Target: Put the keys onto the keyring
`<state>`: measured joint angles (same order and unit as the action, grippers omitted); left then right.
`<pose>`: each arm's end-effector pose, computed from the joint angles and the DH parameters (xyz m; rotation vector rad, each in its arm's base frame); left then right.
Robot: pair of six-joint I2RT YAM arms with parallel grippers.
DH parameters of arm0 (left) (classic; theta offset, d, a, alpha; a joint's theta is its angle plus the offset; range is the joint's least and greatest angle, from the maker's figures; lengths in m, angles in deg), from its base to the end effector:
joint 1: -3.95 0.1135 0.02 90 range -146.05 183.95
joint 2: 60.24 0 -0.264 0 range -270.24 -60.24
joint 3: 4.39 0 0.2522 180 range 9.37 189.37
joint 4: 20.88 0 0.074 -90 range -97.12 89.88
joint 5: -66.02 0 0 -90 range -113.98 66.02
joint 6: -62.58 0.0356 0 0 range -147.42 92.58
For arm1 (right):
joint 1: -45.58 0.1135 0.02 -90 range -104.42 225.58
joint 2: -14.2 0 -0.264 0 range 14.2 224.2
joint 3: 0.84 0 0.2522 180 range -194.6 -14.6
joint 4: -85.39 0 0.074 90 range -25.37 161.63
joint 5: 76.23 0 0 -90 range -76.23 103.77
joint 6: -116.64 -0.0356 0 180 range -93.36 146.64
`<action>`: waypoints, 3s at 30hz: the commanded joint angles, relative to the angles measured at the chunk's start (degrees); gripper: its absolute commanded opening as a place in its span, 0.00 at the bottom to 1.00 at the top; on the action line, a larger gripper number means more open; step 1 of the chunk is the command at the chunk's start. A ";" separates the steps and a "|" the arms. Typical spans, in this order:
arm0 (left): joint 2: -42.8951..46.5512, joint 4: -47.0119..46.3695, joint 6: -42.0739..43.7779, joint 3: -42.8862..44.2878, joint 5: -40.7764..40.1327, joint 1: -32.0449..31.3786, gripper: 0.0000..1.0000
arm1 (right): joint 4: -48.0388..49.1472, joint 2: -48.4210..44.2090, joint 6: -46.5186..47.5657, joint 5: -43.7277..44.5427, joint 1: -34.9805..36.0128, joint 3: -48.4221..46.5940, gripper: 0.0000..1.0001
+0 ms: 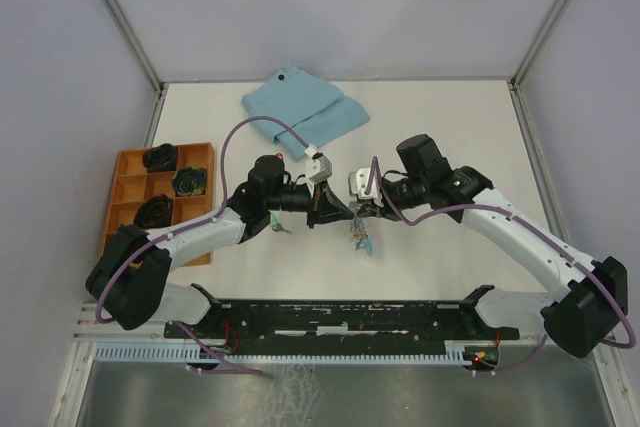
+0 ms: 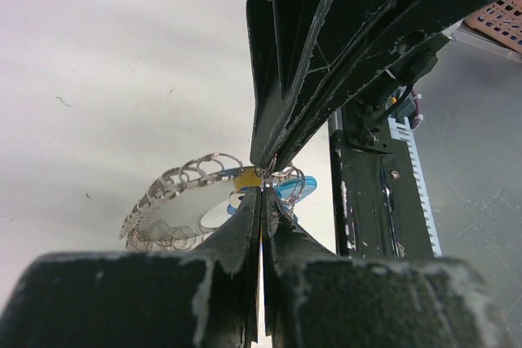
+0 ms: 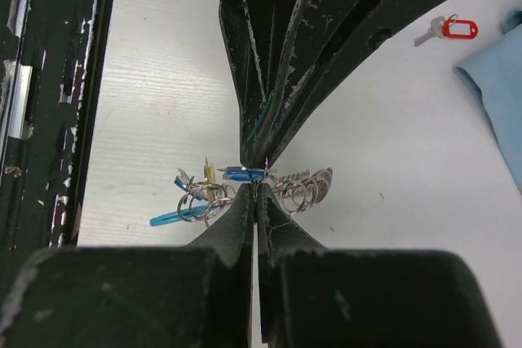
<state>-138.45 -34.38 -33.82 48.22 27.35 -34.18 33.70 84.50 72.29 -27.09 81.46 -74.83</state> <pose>0.2091 -0.1994 0.2428 1.1490 1.5197 -1.3337 0.1891 0.1655 0.3033 -1.7149 1.4959 0.7624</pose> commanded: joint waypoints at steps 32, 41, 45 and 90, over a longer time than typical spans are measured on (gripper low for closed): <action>0.03 4.05 3.75 4.05 -3.72 -1.94 0.03 | 8.15 -9.16 -9.56 -0.27 -1.41 5.78 0.30; 1.36 7.84 5.10 6.35 -3.05 -1.94 0.03 | 5.38 -8.16 -6.97 -0.18 -1.42 3.34 0.43; 1.75 9.17 5.93 6.95 -2.82 -1.96 0.03 | 4.37 -7.81 -4.01 1.63 -1.42 1.96 0.46; 1.05 13.12 8.50 9.45 -1.58 -2.30 0.03 | -13.04 6.39 20.81 -4.58 -1.37 -9.69 0.28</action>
<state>-138.58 -19.50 -27.98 54.80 24.60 -36.32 19.54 90.78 92.72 -29.73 79.98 -83.66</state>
